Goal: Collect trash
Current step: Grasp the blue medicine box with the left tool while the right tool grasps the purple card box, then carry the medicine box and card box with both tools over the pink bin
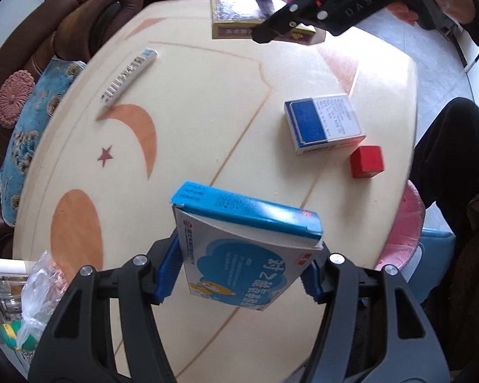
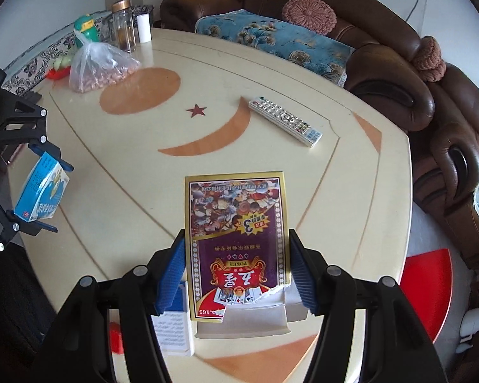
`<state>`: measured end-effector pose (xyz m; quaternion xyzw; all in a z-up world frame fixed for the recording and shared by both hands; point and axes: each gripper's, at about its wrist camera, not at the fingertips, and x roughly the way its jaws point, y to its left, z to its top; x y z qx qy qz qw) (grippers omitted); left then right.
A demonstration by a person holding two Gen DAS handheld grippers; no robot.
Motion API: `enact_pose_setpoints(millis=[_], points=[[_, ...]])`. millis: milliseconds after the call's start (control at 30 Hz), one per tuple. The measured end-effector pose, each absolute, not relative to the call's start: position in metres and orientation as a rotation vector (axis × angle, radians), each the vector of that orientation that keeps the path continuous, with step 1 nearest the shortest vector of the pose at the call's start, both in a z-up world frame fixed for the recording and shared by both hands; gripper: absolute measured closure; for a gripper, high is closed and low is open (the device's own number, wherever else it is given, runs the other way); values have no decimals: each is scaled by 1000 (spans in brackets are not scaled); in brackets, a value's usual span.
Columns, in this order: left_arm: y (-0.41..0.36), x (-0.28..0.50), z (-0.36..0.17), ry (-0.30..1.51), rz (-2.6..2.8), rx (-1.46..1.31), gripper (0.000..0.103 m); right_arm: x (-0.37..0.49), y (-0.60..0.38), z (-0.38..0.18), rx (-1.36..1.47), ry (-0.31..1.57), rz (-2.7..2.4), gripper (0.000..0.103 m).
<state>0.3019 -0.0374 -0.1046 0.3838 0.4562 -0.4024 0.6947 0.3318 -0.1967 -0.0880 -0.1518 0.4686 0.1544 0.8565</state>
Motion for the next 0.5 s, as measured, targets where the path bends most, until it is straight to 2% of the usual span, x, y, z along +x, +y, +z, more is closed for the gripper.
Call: enact_pose_setpoints(millis=[500], points=[[-36,208,-40,895,-916,870,41,208,-188,-30,-260,932,260,44]])
